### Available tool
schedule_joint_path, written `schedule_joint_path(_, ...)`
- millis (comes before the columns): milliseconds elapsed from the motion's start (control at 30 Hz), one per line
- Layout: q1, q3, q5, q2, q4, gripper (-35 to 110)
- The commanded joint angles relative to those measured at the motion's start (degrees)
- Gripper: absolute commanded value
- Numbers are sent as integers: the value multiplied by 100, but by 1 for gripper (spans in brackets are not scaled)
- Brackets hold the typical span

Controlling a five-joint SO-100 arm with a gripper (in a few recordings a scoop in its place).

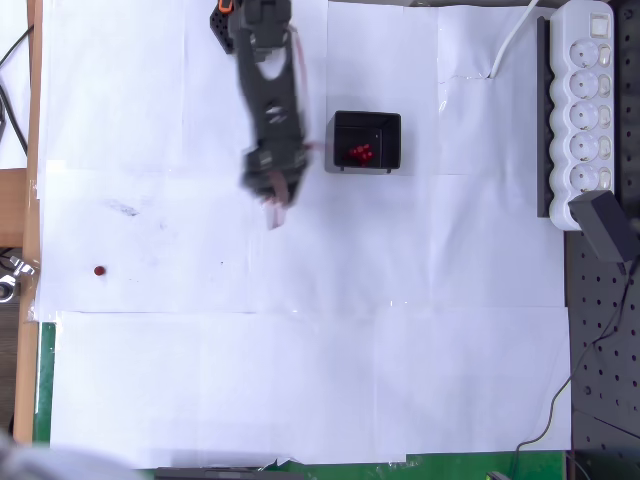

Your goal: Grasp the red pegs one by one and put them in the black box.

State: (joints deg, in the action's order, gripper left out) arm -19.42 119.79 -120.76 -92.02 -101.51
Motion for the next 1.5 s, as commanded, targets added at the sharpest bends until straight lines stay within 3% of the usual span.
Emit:
schedule_joint_path(0,-1151,114,-606,809,-149,0)
schedule_joint_path(267,-2470,-844,-1292,571,369,0)
schedule_joint_path(667,-2364,-2681,-1239,237,1881,0)
schedule_joint_path(833,-2435,-2505,-1239,264,1626,18)
schedule_joint_path(1033,-2320,-1705,-1266,475,1090,22)
schedule_joint_path(1267,-1582,264,-976,1345,-158,23)
schedule_joint_path(1367,-527,9,-114,1793,-158,23)
schedule_joint_path(1467,1134,-1248,932,1934,844,22)
